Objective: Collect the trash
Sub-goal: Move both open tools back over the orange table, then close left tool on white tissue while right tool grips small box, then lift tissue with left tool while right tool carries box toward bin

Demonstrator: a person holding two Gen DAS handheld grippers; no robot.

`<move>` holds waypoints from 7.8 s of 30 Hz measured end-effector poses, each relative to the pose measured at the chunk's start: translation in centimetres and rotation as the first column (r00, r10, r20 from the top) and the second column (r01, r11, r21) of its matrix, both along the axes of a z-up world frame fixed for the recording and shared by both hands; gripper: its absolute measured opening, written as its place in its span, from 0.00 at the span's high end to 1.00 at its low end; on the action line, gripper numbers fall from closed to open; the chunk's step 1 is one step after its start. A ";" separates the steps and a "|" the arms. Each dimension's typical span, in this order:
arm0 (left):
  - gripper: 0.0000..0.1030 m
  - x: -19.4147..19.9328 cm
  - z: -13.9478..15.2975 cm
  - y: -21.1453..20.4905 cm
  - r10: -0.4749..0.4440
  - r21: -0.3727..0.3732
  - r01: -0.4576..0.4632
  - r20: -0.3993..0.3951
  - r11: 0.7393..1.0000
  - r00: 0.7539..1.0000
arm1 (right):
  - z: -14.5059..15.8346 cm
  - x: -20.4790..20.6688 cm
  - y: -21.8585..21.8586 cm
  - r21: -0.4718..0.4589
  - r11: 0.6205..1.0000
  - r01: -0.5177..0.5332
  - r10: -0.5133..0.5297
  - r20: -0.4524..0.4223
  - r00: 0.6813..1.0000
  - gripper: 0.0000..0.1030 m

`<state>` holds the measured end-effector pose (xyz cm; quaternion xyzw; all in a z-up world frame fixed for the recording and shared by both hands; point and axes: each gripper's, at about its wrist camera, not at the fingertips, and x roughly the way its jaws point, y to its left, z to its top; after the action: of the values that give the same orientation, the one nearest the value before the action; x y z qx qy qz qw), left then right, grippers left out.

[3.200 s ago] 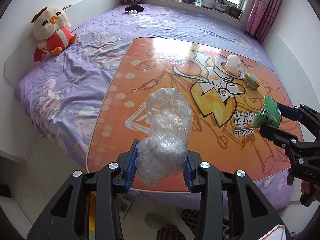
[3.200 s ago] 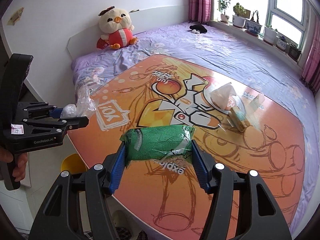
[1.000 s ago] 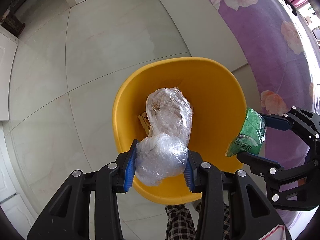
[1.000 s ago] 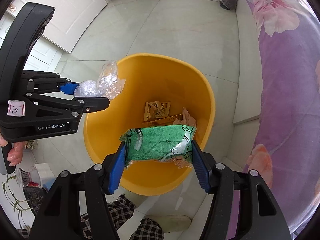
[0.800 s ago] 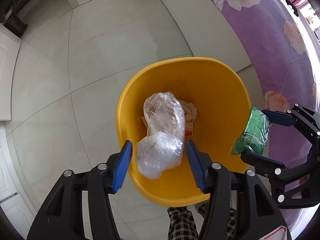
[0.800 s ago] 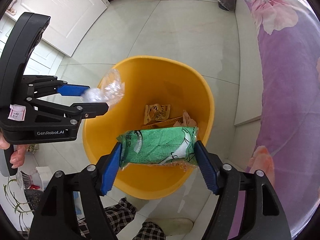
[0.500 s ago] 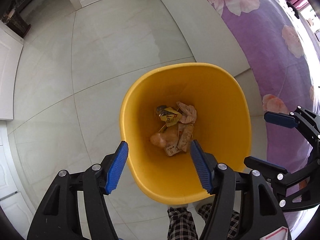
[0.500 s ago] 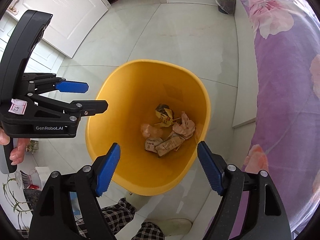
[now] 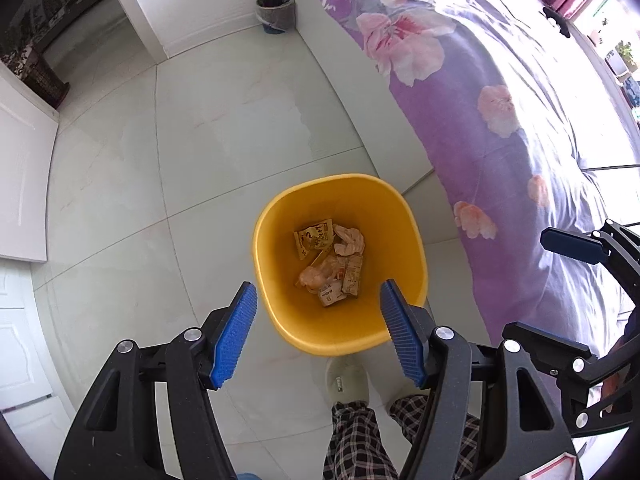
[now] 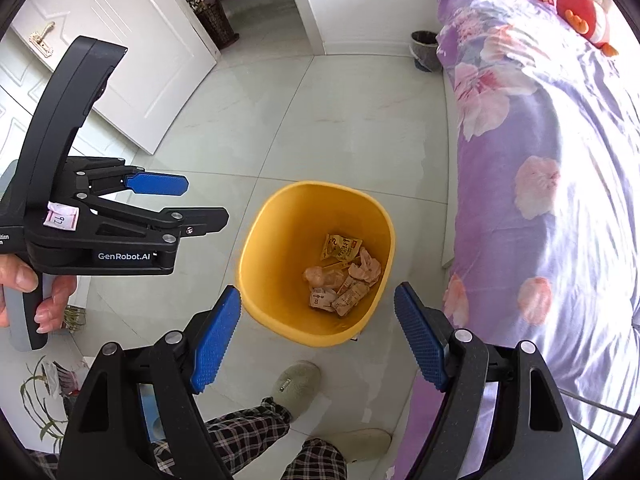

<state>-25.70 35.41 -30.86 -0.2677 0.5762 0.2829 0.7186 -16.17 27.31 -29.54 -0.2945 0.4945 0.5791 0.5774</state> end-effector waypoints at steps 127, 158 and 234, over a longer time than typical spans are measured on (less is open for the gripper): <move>0.75 41.6 15.3 -43.4 -0.888 0.187 0.868 0.139 0.459 0.439 | 13.7 25.2 -51.7 0.220 0.268 0.938 -0.956 0.181 0.231 0.78; 0.11 29.6 16.6 -34.2 -0.739 0.231 0.702 0.220 0.674 0.636 | 14.9 20.0 -51.5 0.231 0.271 0.934 -0.962 0.079 0.260 0.26; 0.95 26.6 21.2 -30.0 -0.714 0.204 0.688 0.283 0.697 0.640 | 19.6 19.8 -42.6 0.276 0.505 0.818 -0.863 0.122 0.491 0.79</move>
<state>0.89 5.42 -9.69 -0.0401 0.4900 -0.0464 0.8696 3.66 -15.27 -9.95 -0.0294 0.4451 0.2235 0.8667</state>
